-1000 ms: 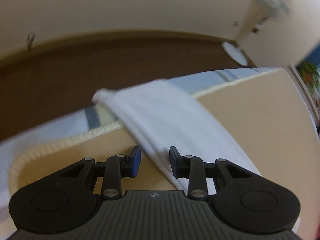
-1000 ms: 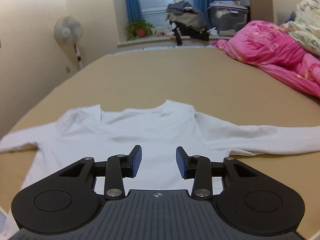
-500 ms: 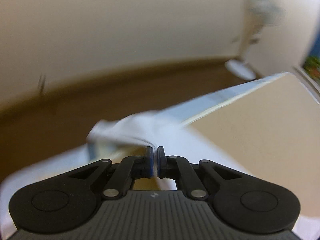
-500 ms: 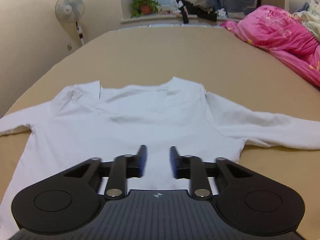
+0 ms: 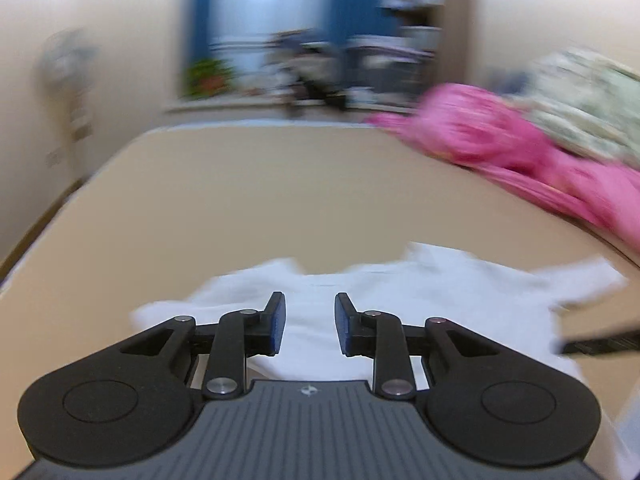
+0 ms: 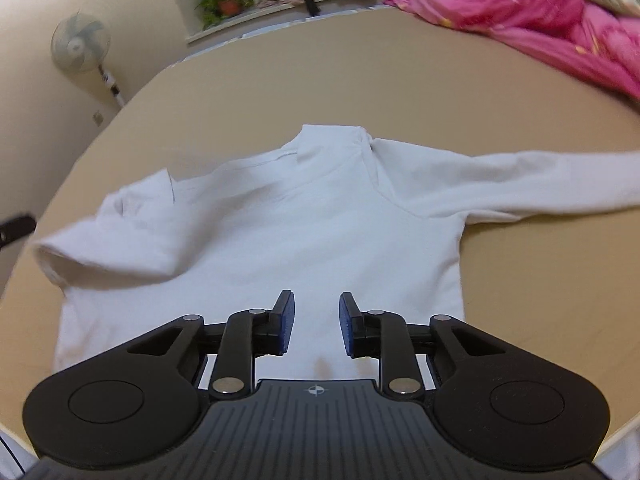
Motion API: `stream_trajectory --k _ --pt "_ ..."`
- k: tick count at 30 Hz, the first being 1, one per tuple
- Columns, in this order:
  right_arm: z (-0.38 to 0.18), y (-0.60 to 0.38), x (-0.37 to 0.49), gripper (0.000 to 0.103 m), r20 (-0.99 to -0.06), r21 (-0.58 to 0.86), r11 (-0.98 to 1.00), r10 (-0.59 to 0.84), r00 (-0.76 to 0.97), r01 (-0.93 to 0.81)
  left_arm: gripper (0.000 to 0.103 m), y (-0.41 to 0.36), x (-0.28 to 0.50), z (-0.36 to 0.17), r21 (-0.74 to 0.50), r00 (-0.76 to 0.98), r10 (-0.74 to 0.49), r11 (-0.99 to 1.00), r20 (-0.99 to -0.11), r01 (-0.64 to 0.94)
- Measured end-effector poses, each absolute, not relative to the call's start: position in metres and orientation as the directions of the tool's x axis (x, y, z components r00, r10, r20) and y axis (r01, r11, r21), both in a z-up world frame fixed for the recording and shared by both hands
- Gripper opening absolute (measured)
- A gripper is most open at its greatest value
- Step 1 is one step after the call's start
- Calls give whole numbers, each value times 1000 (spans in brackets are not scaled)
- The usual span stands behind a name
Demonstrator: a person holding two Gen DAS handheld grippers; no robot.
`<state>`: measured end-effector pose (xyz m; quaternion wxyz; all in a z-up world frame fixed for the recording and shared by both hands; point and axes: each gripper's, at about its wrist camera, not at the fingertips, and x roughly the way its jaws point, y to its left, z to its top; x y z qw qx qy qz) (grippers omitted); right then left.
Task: Fold small clothes
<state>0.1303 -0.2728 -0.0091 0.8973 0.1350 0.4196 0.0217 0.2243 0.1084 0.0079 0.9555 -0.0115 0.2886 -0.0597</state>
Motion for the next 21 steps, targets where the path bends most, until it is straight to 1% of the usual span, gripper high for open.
stream_trajectory --k 1,3,4,6,9,10,12,14,18,19,20,21 --pt "-9 -273 132 26 -743 278 957 158 650 86 30 122 232 4 -35 824 -43 999 -565 28" --pt "-11 -276 136 26 -731 319 941 171 660 109 30 142 243 -1 3 799 75 996 -597 -91" --pt "-13 -276 139 26 -726 335 935 177 664 117 30 153 251 -4 15 769 127 989 -627 -150" --pt "-18 -276 148 26 -719 369 921 198 666 124 30 175 264 -15 -1 696 178 968 -695 -249" --pt "-29 -273 169 26 -709 417 900 237 664 125 30 214 273 -26 -77 606 164 933 -778 -351" --pt "-33 -271 178 26 -708 427 895 244 663 127 30 221 275 -28 -83 589 165 925 -791 -371" --pt "-42 -268 197 26 -707 451 881 255 660 143 30 233 274 -34 -77 567 175 917 -805 -392" --pt "-55 -266 216 33 -716 482 862 282 639 159 30 244 271 -34 -89 560 164 914 -812 -397" --pt "-80 -256 248 34 -743 472 864 284 606 174 30 258 268 -37 -159 550 105 898 -829 -411" --pt "-84 -252 252 30 -741 464 870 281 609 164 30 265 266 -36 -175 552 90 895 -829 -410" --pt "-84 -248 255 12 -739 448 881 268 618 154 30 267 264 -35 -186 557 79 896 -826 -403" --pt "-82 -243 257 7 -739 421 897 253 624 134 30 262 273 -39 -192 562 70 898 -824 -395"
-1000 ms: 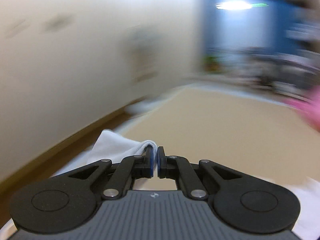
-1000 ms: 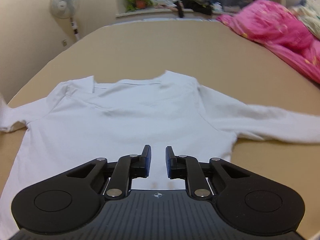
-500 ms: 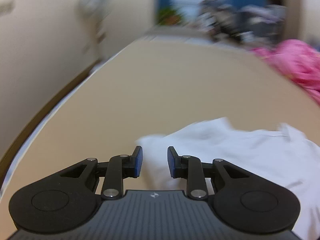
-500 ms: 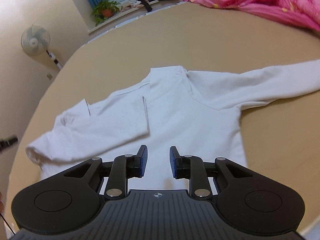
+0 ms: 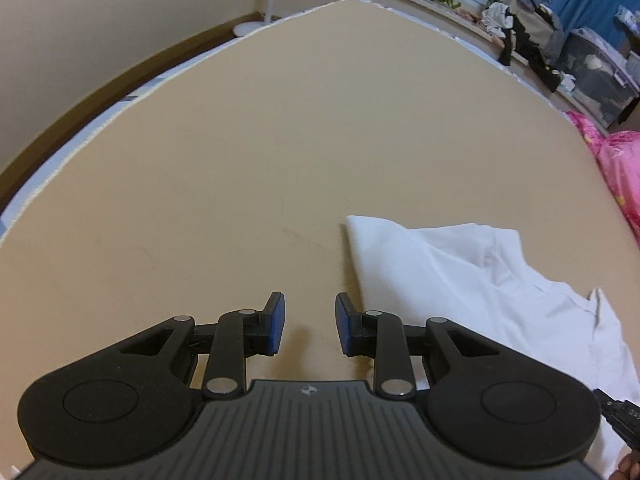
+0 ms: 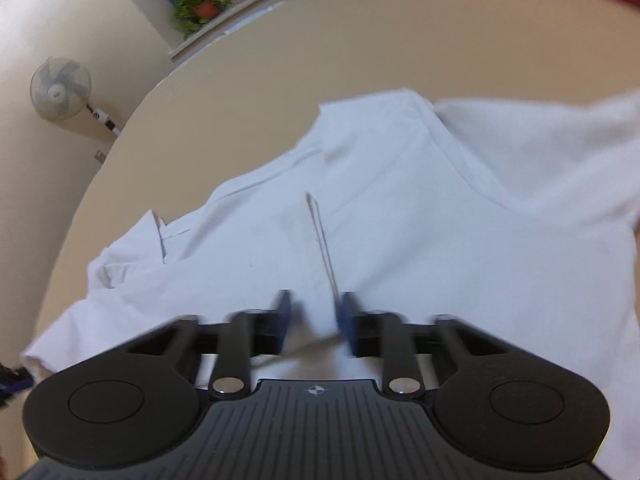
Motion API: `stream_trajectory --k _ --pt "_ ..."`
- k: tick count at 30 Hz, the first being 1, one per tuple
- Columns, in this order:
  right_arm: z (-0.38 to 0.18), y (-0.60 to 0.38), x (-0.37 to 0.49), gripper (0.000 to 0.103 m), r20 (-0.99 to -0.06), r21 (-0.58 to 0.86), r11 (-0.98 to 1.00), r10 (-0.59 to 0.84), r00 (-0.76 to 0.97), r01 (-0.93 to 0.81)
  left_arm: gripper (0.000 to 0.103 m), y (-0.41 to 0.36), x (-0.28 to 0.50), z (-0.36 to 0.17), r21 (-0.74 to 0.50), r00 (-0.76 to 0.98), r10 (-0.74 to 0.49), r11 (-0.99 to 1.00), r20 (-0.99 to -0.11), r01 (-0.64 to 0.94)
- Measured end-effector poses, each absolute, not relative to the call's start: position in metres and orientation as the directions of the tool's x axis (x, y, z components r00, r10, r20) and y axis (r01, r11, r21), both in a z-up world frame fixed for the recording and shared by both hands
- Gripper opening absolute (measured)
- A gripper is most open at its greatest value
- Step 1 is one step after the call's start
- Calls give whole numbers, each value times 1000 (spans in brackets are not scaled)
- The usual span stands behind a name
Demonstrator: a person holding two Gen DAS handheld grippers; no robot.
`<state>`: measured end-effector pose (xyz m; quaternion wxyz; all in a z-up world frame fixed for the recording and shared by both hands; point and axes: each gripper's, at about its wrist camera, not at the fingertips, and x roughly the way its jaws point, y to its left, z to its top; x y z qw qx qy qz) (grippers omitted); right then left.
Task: Fold small clothes
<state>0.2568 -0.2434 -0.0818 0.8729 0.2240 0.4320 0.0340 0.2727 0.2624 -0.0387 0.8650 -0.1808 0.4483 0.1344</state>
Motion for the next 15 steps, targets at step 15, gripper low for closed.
stream_trajectory --k 15 --pt "-22 -316 237 0 -673 249 919 -62 737 305 51 183 294 -76 -175 551 -77 976 -831 -127"
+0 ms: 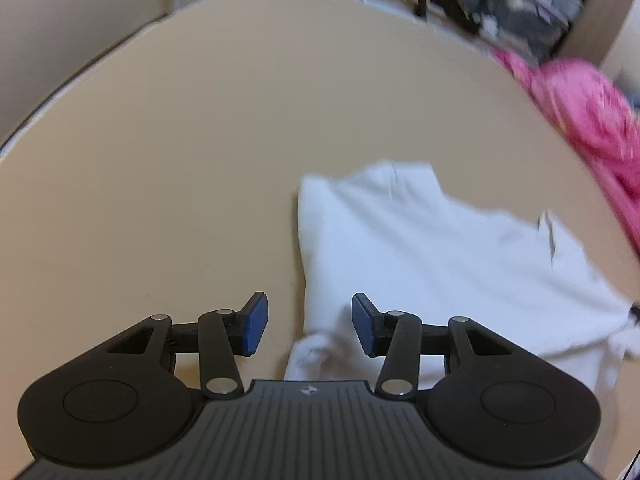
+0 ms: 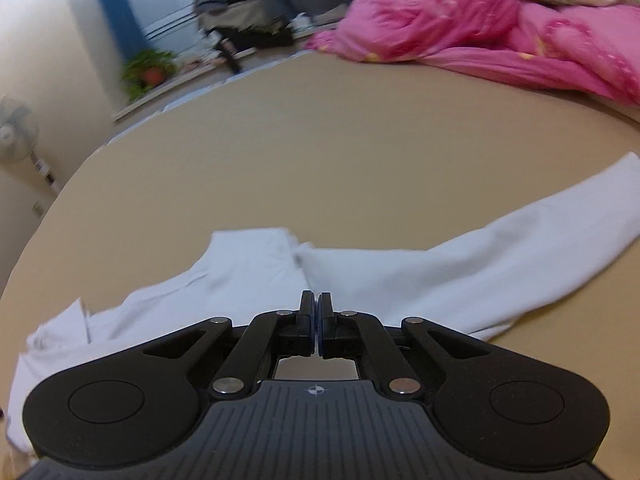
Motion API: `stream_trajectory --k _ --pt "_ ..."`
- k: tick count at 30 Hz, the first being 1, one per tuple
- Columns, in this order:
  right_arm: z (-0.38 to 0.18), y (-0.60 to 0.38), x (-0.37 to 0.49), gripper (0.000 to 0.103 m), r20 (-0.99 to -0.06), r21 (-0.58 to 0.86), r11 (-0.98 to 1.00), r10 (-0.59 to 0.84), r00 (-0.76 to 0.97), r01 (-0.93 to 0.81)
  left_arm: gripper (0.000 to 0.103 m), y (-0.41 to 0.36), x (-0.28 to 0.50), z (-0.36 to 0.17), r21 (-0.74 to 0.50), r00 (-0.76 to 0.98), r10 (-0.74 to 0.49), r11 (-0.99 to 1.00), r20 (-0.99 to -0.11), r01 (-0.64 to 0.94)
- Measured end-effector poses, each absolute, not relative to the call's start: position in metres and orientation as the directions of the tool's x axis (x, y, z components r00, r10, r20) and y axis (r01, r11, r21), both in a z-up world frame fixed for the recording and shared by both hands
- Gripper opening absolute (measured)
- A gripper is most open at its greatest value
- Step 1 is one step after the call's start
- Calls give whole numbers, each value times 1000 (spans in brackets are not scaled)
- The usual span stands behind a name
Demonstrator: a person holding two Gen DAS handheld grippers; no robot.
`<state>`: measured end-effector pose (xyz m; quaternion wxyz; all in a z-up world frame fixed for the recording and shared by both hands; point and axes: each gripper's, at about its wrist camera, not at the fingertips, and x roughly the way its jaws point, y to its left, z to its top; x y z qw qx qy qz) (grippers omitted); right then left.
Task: Fold small clothes
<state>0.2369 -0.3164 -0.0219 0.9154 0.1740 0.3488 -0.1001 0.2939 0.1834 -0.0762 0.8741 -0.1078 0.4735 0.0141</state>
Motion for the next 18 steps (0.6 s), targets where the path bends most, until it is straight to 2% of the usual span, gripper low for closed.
stream_trajectory --k 2,3,5,6,7,9,10,12,14,15,16,17,18 --pt "-21 -318 236 1 -687 217 924 -85 721 316 52 176 297 -88 -83 504 -12 989 -864 -119" --pt "-27 -324 238 1 -729 208 914 -94 679 349 52 176 297 -93 -42 484 27 991 -875 -131" --pt "-46 -336 243 5 -814 200 875 -103 571 442 52 183 296 -96 -49 469 31 986 -883 -157" --pt "-49 -344 240 5 -824 217 841 -114 555 495 52 183 295 -95 -41 469 41 986 -882 -163" --pt "-45 -350 236 5 -805 237 818 -136 578 523 47 180 293 -93 0 471 80 986 -879 -167" --pt "-29 -344 231 5 -724 274 839 -143 675 470 45 175 288 -88 53 489 131 984 -862 -171" --pt "-24 -340 231 5 -695 305 854 -103 712 421 45 175 288 -83 19 512 104 985 -852 -169" --pt "-28 -331 238 13 -680 396 866 53 731 305 45 176 292 -69 -84 564 7 987 -826 -137" --pt "-48 -321 251 33 -750 411 867 146 646 282 45 173 290 -67 -126 582 -50 988 -812 -91" --pt "-63 -314 257 33 -809 361 881 133 573 305 45 171 290 -71 -143 569 -76 987 -819 -74" --pt "-72 -312 260 28 -833 321 895 113 542 308 35 171 292 -78 -142 539 -79 987 -838 -75" --pt "-70 -309 261 28 -829 302 903 90 553 306 27 172 296 -87 -120 496 -62 989 -866 -86" --pt "-62 -307 261 29 -816 298 903 74 573 308 25 173 298 -98 -76 455 -22 992 -890 -100"
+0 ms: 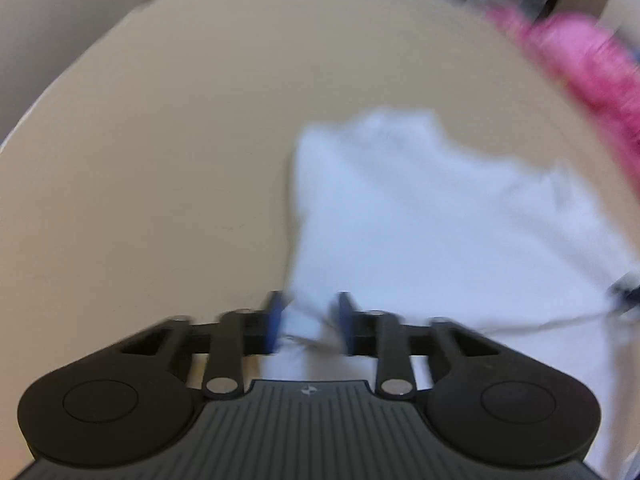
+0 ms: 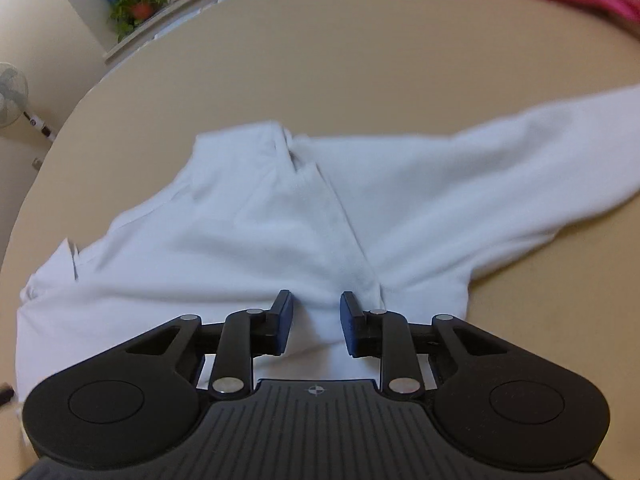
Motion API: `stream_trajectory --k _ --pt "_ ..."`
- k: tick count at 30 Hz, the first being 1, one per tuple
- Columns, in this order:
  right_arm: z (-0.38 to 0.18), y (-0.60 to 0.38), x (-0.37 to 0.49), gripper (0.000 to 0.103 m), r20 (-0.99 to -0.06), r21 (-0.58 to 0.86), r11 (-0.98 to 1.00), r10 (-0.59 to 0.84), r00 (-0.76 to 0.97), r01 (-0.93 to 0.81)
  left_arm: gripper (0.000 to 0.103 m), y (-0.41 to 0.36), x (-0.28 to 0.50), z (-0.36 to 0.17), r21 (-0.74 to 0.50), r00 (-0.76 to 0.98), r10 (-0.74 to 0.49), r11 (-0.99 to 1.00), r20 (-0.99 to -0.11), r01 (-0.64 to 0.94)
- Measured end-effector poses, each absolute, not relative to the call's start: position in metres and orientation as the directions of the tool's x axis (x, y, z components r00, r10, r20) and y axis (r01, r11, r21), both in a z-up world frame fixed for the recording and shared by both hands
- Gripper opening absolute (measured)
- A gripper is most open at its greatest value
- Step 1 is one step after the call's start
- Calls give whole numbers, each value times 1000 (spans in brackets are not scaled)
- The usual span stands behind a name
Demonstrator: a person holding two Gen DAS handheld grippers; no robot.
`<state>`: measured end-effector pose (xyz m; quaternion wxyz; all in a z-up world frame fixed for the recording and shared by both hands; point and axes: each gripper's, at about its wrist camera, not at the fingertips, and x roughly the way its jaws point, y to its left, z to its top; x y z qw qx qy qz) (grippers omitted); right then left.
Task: Fold small clothes
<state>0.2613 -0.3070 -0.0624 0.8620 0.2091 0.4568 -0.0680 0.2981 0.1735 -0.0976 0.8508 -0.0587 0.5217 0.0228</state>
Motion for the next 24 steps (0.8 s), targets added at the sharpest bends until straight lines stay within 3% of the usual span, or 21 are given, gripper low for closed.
stream_trajectory --k 3,5,6,10,14,17,20,24 --pt "-42 -303 254 35 -747 340 902 86 660 267 23 173 297 -93 -73 468 -18 992 -883 -100" --pt "-51 -302 257 38 -791 303 912 81 606 275 21 168 293 -89 -49 489 2 995 -872 -93" --pt "-63 -311 256 35 -831 267 917 63 552 297 21 166 291 -89 -44 489 5 995 -872 -88" --pt "-50 -318 248 42 -797 314 899 75 599 305 31 166 288 -98 2 460 42 996 -887 -89" --pt "-41 -331 235 42 -792 309 873 17 610 378 28 159 279 -79 -5 530 41 996 -847 -85" --pt "-37 -354 228 43 -779 334 851 7 626 406 29 144 275 -70 -40 569 -27 999 -822 -9" --pt "-29 -378 211 43 -763 336 849 -9 647 408 28 136 287 -95 2 465 -5 1000 -885 15" --pt "-31 -408 202 43 -757 334 834 -41 652 440 28 127 282 -78 19 531 -4 999 -847 37"
